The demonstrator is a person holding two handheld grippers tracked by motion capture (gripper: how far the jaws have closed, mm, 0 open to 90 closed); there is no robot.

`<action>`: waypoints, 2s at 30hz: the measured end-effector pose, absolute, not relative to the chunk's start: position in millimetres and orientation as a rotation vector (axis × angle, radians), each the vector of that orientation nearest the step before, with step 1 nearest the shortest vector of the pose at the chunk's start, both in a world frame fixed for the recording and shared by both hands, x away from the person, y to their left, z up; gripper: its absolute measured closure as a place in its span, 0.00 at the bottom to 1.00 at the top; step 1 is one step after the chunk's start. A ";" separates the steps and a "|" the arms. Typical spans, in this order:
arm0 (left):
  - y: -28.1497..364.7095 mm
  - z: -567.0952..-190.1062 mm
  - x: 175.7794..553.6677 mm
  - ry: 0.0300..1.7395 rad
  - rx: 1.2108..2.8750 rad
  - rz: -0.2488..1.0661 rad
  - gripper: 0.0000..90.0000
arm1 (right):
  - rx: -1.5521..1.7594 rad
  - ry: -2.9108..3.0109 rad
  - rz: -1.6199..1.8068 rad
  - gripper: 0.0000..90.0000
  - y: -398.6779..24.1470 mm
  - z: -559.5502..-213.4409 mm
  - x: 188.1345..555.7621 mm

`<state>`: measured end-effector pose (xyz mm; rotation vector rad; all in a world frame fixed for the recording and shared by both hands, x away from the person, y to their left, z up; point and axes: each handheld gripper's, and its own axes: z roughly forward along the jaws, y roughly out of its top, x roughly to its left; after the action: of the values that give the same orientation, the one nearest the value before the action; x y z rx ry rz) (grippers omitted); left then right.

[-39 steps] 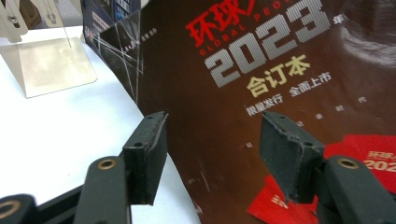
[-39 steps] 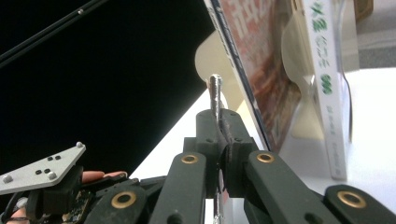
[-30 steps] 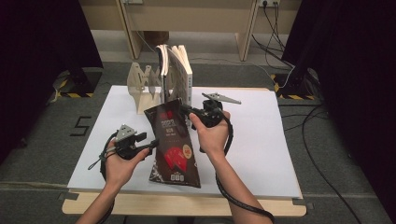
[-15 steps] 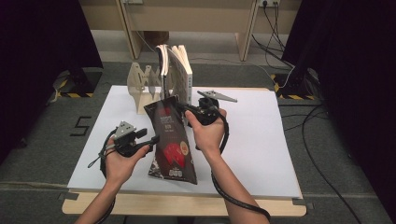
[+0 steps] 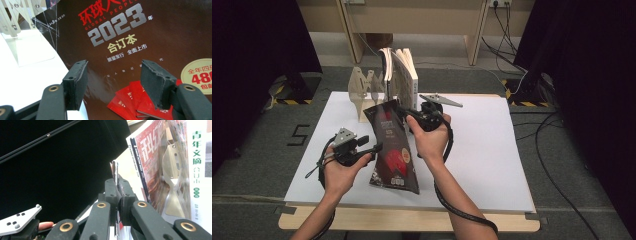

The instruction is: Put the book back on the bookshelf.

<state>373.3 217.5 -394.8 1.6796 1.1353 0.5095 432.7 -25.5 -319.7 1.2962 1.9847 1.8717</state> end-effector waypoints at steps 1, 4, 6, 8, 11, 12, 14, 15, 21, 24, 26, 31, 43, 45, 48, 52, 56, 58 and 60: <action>217.6 -394.2 373.4 1.137 1.680 0.509 0.42 | 1.298 1.983 1.874 0.98 -24.8 -319.3 433.0; 217.5 -392.3 374.0 1.132 1.676 0.508 0.42 | 1.294 1.972 1.876 0.98 -22.8 -318.6 434.3; 217.2 -390.9 374.5 1.131 1.677 0.511 0.42 | 1.293 1.965 1.879 0.98 -21.5 -317.9 434.8; 216.8 -389.6 375.2 1.125 1.674 0.511 0.42 | 1.287 1.960 1.878 0.98 -20.4 -317.5 435.8; 216.0 -388.1 376.3 1.120 1.672 0.523 0.42 | 1.284 1.955 1.876 0.98 -19.0 -316.9 437.4; 215.8 -387.5 376.7 1.117 1.672 0.526 0.41 | 1.287 1.955 1.876 0.98 -18.3 -316.6 437.6; 215.2 -386.5 377.1 1.115 1.668 0.526 0.41 | 1.288 1.955 1.878 0.98 -17.1 -316.1 438.0; 214.8 -385.8 377.2 1.112 1.668 0.525 0.41 | 1.286 1.953 1.878 0.98 -16.4 -316.0 438.5; 212.8 -379.5 377.5 1.095 1.663 0.529 0.41 | 1.270 1.943 1.882 0.98 -13.1 -314.7 440.9; 211.7 -377.2 378.1 1.089 1.663 0.530 0.41 | 1.270 1.943 1.885 0.98 -10.8 -313.8 442.6; 211.4 -376.2 378.4 1.085 1.664 0.528 0.41 | 1.268 1.943 1.886 0.98 -8.9 -313.4 443.4; 209.6 -373.6 379.0 1.077 1.665 0.521 0.41 | 1.266 1.931 1.889 0.98 -4.3 -313.0 446.2; 203.7 -360.1 383.0 1.048 1.644 0.492 0.42 | 1.256 1.919 1.889 0.98 6.4 -313.0 453.2; 201.7 -357.7 384.0 1.042 1.645 0.492 0.42 | 1.252 1.918 1.887 0.98 7.6 -313.5 453.4; 198.5 -353.8 385.0 1.031 1.641 0.491 0.42 | 1.264 1.919 1.889 0.98 8.7 -314.5 453.5; 195.1 -349.6 385.5 1.013 1.638 0.495 0.42 | 1.274 1.922 1.881 0.98 8.8 -315.9 454.8; 192.2 -348.3 387.4 1.013 1.640 0.476 0.42 | 1.267 1.930 1.868 0.98 9.0 -317.3 455.7; 190.5 -348.1 388.1 1.014 1.642 0.479 0.42 | 1.271 1.925 1.869 0.98 9.5 -317.4 455.4; 188.2 -348.6 388.9 1.011 1.645 0.477 0.42 | 1.272 1.925 1.868 0.98 10.4 -317.9 455.7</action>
<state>388.9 188.2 -348.6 1.6452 1.0115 0.4767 455.7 10.4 -317.9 1.2717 1.9249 1.8684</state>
